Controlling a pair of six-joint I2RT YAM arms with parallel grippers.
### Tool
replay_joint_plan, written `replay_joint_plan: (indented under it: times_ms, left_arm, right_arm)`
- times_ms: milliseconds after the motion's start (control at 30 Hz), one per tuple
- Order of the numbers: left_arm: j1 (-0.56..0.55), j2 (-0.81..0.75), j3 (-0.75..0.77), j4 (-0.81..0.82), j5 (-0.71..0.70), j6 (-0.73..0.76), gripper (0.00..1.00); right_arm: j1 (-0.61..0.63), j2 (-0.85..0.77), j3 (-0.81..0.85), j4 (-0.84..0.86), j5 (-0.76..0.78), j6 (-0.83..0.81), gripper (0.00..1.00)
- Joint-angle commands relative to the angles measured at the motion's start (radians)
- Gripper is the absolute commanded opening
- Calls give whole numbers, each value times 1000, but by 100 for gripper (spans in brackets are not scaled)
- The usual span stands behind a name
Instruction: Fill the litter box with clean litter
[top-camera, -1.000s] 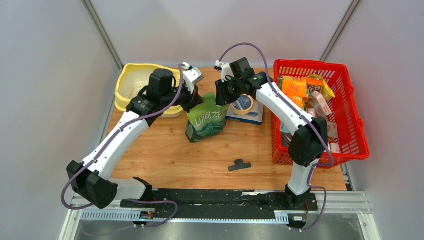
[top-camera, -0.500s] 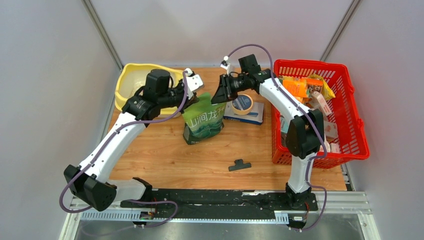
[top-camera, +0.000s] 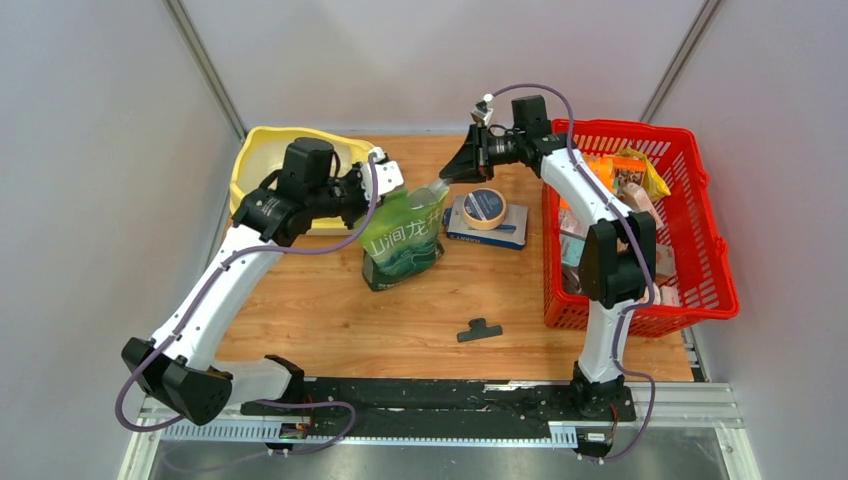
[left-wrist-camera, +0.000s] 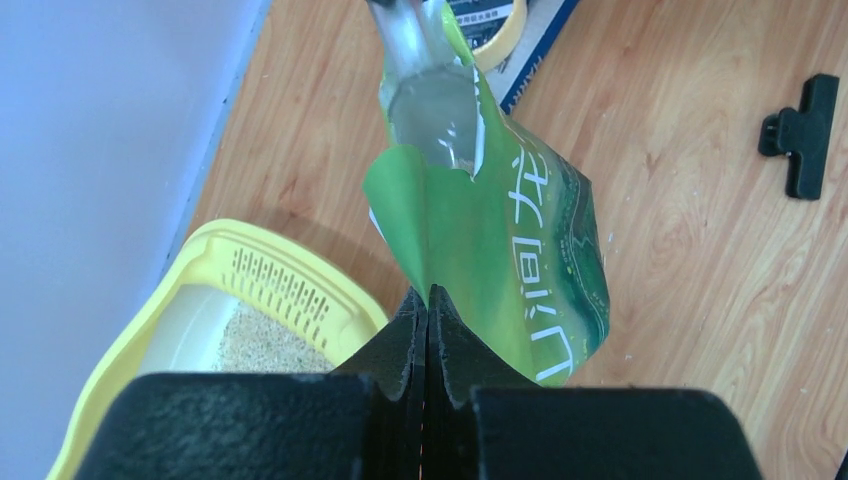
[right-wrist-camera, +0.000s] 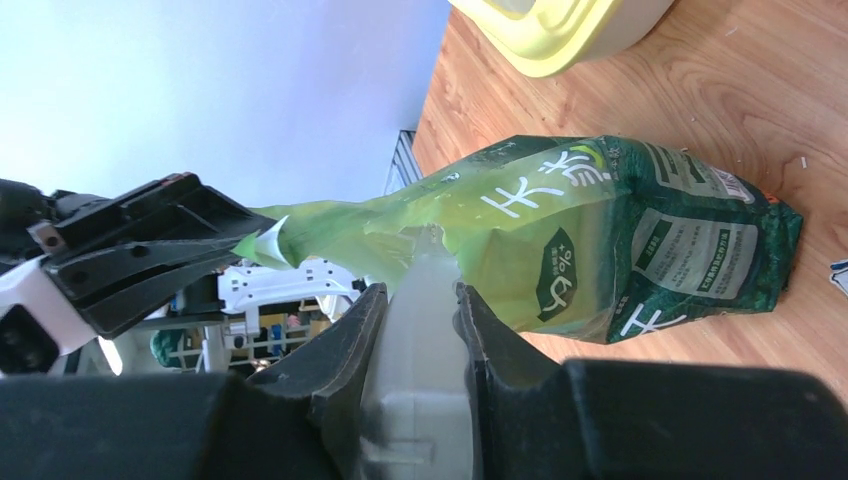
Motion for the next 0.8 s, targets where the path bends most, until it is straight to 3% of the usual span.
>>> replay_joint_plan:
  times_ms: [0,767]
  left_arm:
    - [17,-98,91,-25,-14,81,0]
    - [45,-262,-15,-167,-100,196,0]
  right_arm:
    - [-41,-12,59,86,-64,108,0]
    - [-91,66,2,322,-169,350,0]
